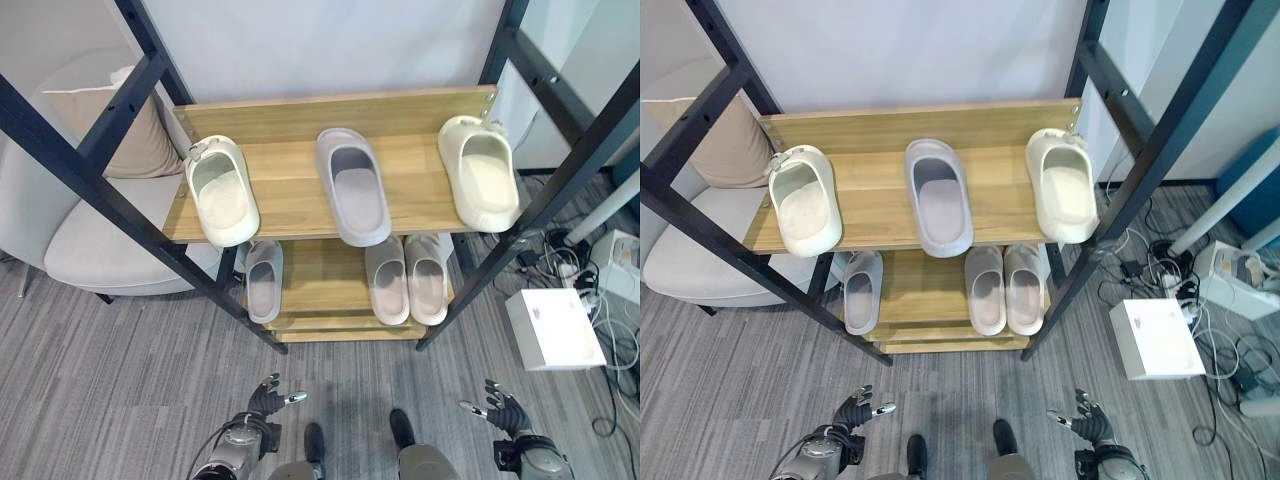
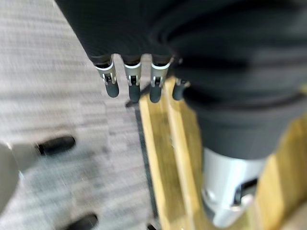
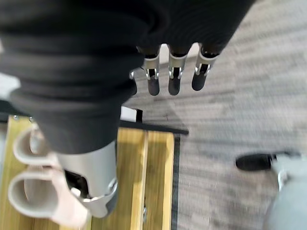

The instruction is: Arrange the slippers neatly on the shoe rack.

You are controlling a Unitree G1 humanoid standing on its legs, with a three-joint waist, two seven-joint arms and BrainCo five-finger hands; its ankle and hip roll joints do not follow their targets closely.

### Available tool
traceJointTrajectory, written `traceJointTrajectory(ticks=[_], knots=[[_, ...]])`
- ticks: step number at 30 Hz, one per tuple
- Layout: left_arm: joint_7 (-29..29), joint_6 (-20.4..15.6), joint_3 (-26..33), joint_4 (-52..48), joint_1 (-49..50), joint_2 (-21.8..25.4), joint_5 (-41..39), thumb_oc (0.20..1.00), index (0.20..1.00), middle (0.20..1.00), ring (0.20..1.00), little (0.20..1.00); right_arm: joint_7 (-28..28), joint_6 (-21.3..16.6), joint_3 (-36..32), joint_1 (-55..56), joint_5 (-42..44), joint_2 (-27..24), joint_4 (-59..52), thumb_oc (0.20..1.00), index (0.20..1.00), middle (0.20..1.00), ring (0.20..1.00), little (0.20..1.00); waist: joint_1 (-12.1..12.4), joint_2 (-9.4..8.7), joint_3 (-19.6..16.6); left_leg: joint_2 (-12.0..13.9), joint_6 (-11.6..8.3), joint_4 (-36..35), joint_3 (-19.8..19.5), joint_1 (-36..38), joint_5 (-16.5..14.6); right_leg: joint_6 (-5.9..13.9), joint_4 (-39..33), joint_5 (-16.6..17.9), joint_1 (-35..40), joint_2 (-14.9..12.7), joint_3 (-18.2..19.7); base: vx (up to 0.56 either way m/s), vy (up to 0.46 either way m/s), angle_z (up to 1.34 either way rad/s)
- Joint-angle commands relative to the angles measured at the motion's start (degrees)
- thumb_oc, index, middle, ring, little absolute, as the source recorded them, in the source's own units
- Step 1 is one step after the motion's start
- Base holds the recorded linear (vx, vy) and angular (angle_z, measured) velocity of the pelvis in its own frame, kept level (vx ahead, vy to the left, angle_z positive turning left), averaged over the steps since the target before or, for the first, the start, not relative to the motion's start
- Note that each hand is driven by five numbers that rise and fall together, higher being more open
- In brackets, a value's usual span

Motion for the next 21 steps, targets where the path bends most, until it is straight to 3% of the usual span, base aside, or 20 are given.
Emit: traceJointTrajectory(ticks=[1,2,3,5,6,8,11,12,13,14,15,16,17,21], knots=[[0.2,-2.4,3.6,0.5,-0.2,2.5,-1.2,1.0,1.0,1.0,1.0,1.0,-0.9,-2.0,2.1,-2.3,-0.9,-1.2,-1.4,1.0,1.0,1.0,1.0,1.0,2.0,-2.41,-1.7,3.8,-1.58,-0.3,0.1,0.1,-2.1,1.69,4.0,-3.4,-0.2,0.4,-4.5,0.03,0.071,-0.64],[0.0,-2.6,3.8,0.5,0.0,2.8,-1.4,1.0,1.0,1.0,1.0,1.0,-0.8,-2.1,2.5,-2.5,-1.1,-1.2,-0.8,1.0,1.0,1.0,1.0,1.0,2.2,-2.48,-1.9,3.9,-1.6,-0.3,0.6,0.5,-2.1,1.32,4.1,-4.0,0.3,1.6,-5.1,0.05,0.028,-0.61],[-0.3,-2.5,4.2,-0.1,0.5,3.0,-1.8,1.0,1.0,1.0,1.0,1.0,-0.6,-2.4,3.1,-2.3,-1.5,-1.3,-0.5,1.0,1.0,1.0,1.0,1.0,2.9,-2.68,-2.0,4.2,-1.82,-0.3,1.3,1.4,-2.1,-0.17,4.3,-5.8,1.2,4.0,-8.0,0.04,0.005,-0.31],[-0.4,-2.3,4.3,-0.1,0.7,3.0,-1.9,1.0,1.0,1.0,1.0,1.0,-0.6,-2.5,3.2,-1.8,-1.7,-1.3,-1.0,1.0,1.0,1.0,1.0,1.0,2.7,-2.72,-2.0,4.0,-1.96,-0.3,1.0,1.9,-2.1,-0.85,3.8,-6.7,2.0,4.8,-7.9,0.03,-0.042,-0.21],[-0.5,-2.2,4.3,-0.1,0.6,2.9,-2.0,1.0,1.0,1.0,1.0,1.0,-0.5,-2.6,3.5,-1.5,-2.0,-1.6,-1.6,1.0,1.0,1.0,1.0,1.0,2.2,-2.87,-2.0,4.0,-2.05,-0.2,0.3,2.1,-1.5,-1.77,3.9,-7.0,2.2,6.2,-5.7,0.05,-0.116,-0.04],[-0.3,-2.1,4.3,-0.5,-0.1,1.9,-2.1,1.0,1.0,1.0,1.0,1.0,-2.0,-2.3,5.8,-1.1,-11.3,-4.8,-6.8,1.0,1.0,1.0,1.0,1.0,2.6,-4.61,-1.0,3.9,-3.04,6.5,-2.1,1.5,-1.8,-3.56,2.4,-7.0,5.2,6.9,-6.0,0.04,-0.217,0.14],[-0.1,-2.0,3.8,-1.1,-0.7,1.3,-1.9,1.0,1.0,1.0,1.0,1.0,-3.0,-1.9,7.3,-1.7,-17.4,-7.5,-11.2,1.0,1.0,1.0,1.0,1.0,2.9,-5.27,-0.5,2.8,-3.47,8.5,-5.1,-0.2,-1.5,-3.71,1.8,-6.9,5.7,6.7,-6.7,0.0,-0.108,0.32],[0.1,-1.7,3.2,-1.6,-1.2,1.2,-1.1,1.0,1.0,1.0,1.0,1.0,-3.6,-1.4,8.5,-2.3,-23.5,-9.9,-14.7,1.0,1.0,1.0,1.0,1.0,3.1,-5.26,-0.5,2.3,-3.19,7.5,-6.8,-0.9,-1.6,-3.64,2.0,-7.3,5.7,6.6,-7.0,0.06,0.001,0.13],[-0.1,-1.4,3.6,-1.4,-1.0,0.8,0.6,1.0,1.0,1.0,1.0,1.0,-2.9,-1.7,8.1,-1.9,-30.6,-13.5,-24.8,1.0,1.0,1.0,1.0,1.0,2.3,-5.05,-1.7,2.6,-2.7,5.1,-5.8,0.0,-2.5,-3.23,1.7,-7.4,5.8,6.5,-7.1,0.06,0.001,0.1],[-0.1,-1.4,3.5,-1.4,-0.9,0.7,0.6,1.0,1.0,1.0,1.0,1.0,-2.7,-1.4,7.9,-1.5,-30.6,-13.6,-25.2,1.0,1.0,1.0,1.0,1.0,2.3,-4.95,-1.7,2.6,-2.7,4.9,-5.8,0.1,-2.5,-3.23,1.7,-7.4,5.9,6.5,-7.1,0.14,0.059,0.13],[-0.8,-1.0,3.5,-1.7,-0.7,0.2,2.6,1.0,1.0,1.0,1.0,1.0,-1.6,-3.1,4.5,-0.6,-34.2,-17.4,-37.4,1.0,1.0,1.0,1.0,1.0,1.6,-4.53,-2.8,2.8,-2.28,2.7,-4.8,1.5,-2.3,-2.83,1.1,-7.5,6.3,6.3,-7.1,0.08,0.047,0.08],[-0.8,-1.0,3.4,-1.8,-0.7,0.1,2.7,1.0,1.0,1.0,1.0,1.0,-1.3,-2.8,4.1,-0.1,-34.1,-17.5,-38.0,1.0,1.0,1.0,1.0,1.0,1.7,-4.42,-2.7,2.7,-2.26,2.4,-4.8,1.7,-2.2,-2.82,1.1,-7.6,6.5,6.3,-7.1,0.11,0.115,0.0],[-1.1,-0.9,3.5,-1.5,-0.8,-0.4,4.0,1.0,1.0,1.0,1.0,1.0,-0.2,-5.6,-0.1,1.3,-32.6,-20.0,-51.0,1.0,1.0,1.0,1.0,1.0,0.8,-4.16,-3.1,2.6,-2.07,0.5,-3.8,3.1,-2.0,-2.47,0.5,-7.4,6.9,6.1,-7.0,0.04,0.07,-0.08],[-1.4,-0.9,4.4,-0.1,-0.4,-1.3,4.3,1.0,1.0,1.0,1.0,1.0,2.1,-8.6,-5.1,2.9,-28.1,-22.0,-64.9,1.0,1.0,1.0,1.0,1.0,0.4,-4.04,-3.7,2.4,-1.69,-0.2,-2.7,4.3,-2.6,-1.75,-0.2,-7.0,7.5,5.7,-6.7,0.04,0.089,-0.13]])
